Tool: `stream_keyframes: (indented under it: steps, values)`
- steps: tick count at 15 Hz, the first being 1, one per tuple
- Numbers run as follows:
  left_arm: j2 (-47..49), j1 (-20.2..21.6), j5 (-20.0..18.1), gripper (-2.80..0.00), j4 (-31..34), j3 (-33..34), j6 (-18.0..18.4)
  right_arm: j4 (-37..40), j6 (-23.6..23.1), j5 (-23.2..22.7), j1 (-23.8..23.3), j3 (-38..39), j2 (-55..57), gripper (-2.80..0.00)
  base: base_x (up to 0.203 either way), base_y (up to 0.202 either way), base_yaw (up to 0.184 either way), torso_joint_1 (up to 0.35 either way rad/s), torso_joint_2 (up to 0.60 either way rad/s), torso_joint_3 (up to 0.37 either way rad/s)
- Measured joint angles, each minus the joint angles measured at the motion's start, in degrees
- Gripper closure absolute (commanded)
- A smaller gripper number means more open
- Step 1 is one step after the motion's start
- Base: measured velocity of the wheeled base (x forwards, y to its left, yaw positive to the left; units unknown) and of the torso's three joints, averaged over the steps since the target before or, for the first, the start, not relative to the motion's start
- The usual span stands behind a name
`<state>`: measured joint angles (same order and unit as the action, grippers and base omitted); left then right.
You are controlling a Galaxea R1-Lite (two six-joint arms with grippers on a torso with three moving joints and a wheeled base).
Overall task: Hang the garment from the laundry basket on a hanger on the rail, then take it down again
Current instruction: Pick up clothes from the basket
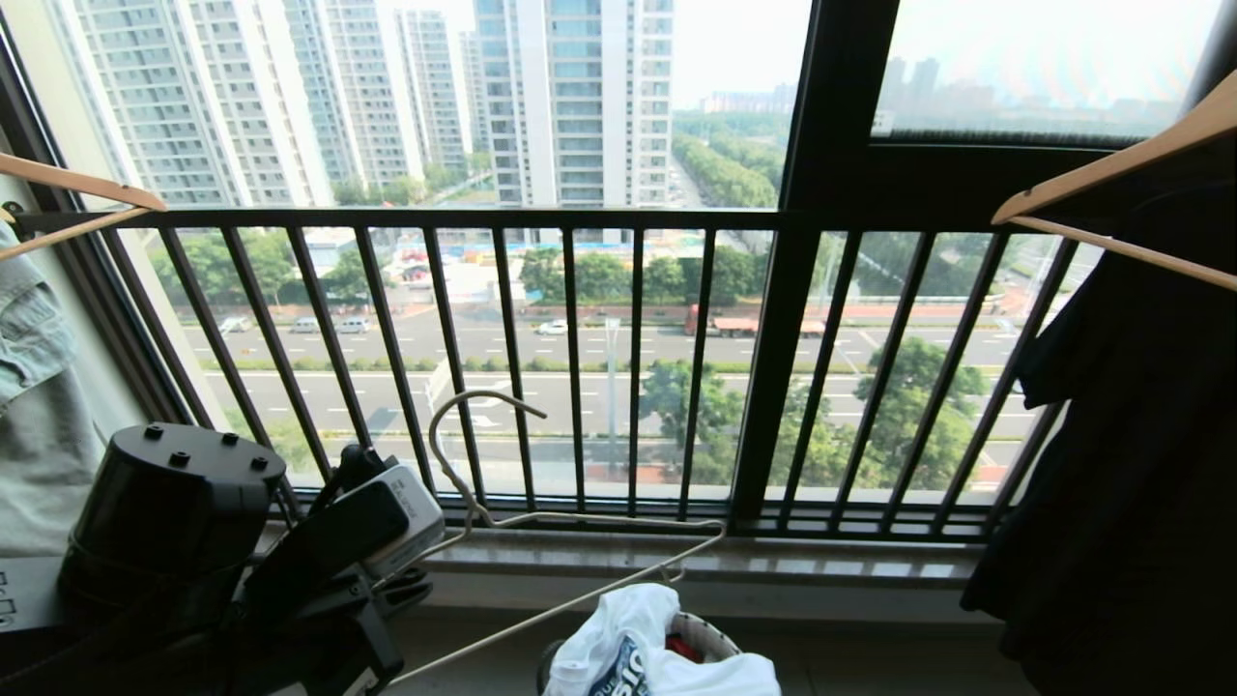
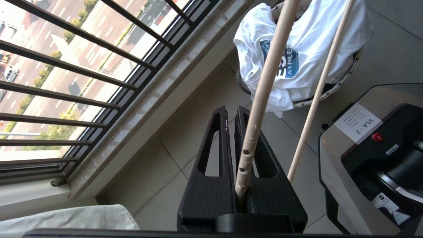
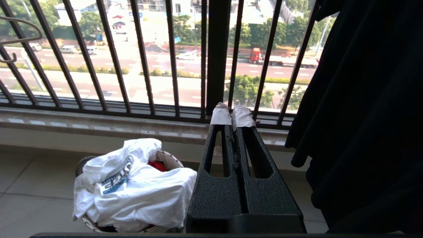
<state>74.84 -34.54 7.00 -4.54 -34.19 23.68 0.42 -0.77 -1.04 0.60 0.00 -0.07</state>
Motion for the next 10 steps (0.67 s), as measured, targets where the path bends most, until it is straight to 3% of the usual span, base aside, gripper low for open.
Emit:
stream_keyframes:
  steps: [10]
  values:
    - [-0.8,-0.1,0.0,0.0,0.0,0.2,0.1,0.0,0.0,0.0,0.0,0.0,0.0,0.0,0.0,0.0,0.0,-0.223,0.54,0.308]
